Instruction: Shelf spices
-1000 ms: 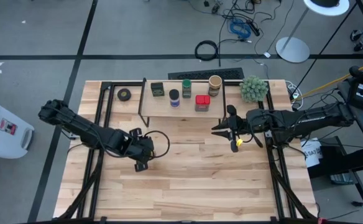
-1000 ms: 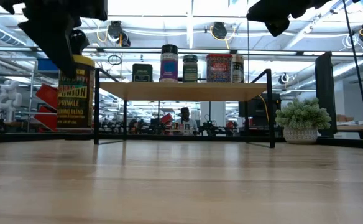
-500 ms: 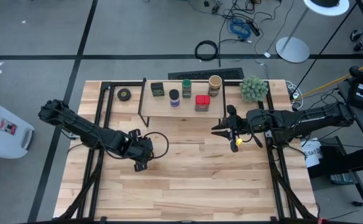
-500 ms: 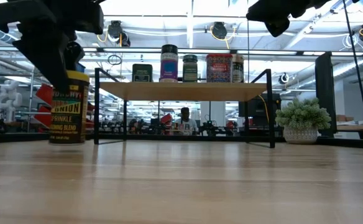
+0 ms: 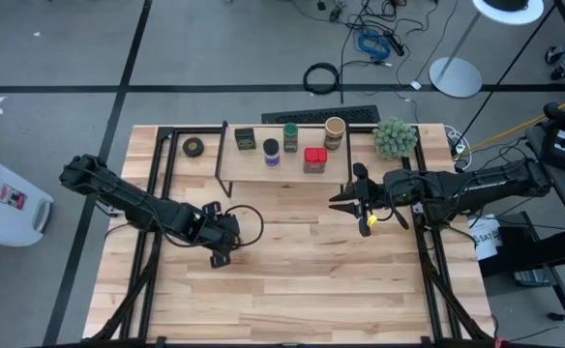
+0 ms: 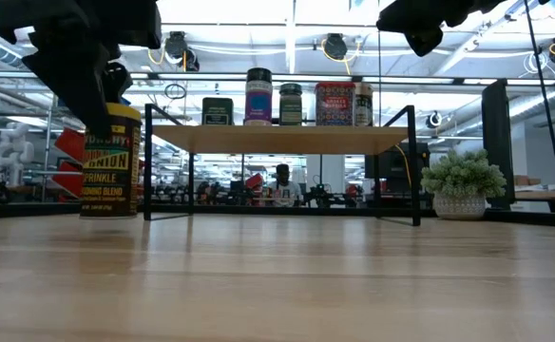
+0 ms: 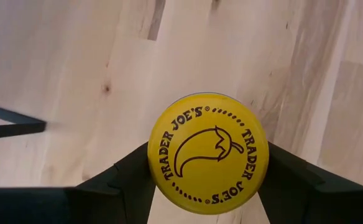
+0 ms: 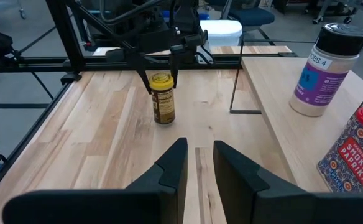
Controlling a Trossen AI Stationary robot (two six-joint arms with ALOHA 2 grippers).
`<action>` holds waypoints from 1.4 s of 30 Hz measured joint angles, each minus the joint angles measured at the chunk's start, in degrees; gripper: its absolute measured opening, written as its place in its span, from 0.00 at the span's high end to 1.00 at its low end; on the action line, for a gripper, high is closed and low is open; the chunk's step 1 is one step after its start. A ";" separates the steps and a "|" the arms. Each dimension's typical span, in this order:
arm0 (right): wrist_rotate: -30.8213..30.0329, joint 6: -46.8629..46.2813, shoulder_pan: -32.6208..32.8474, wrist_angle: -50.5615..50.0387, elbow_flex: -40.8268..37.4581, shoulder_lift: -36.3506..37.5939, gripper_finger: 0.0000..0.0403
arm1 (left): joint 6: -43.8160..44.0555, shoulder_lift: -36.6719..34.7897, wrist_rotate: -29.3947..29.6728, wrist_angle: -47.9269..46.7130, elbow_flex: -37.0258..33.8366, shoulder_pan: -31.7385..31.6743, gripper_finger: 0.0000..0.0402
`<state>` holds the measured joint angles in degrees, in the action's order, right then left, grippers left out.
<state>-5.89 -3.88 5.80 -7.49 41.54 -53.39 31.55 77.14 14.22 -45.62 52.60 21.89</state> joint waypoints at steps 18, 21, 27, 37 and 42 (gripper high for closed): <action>0.20 0.00 0.00 -0.02 0.00 0.00 0.84 | -0.43 1.77 -0.46 0.43 0.00 -0.11 0.41; 0.20 0.00 0.00 -0.04 0.00 0.00 0.84 | -0.43 1.84 -0.54 0.70 0.00 -0.11 0.41; 0.20 0.00 0.00 -0.04 0.00 0.00 0.84 | -0.50 1.86 -0.54 0.76 0.00 -0.11 0.41; 0.20 0.00 0.00 -0.04 0.00 0.00 0.84 | -0.46 1.86 1.05 1.79 0.00 -0.11 0.26; 0.17 0.00 0.00 -0.04 0.00 0.00 0.84 | -0.46 1.84 1.05 1.99 0.00 -0.11 0.22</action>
<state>-5.72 -3.88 5.80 -7.53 41.54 -53.39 31.09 78.98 15.27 -43.64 52.60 21.78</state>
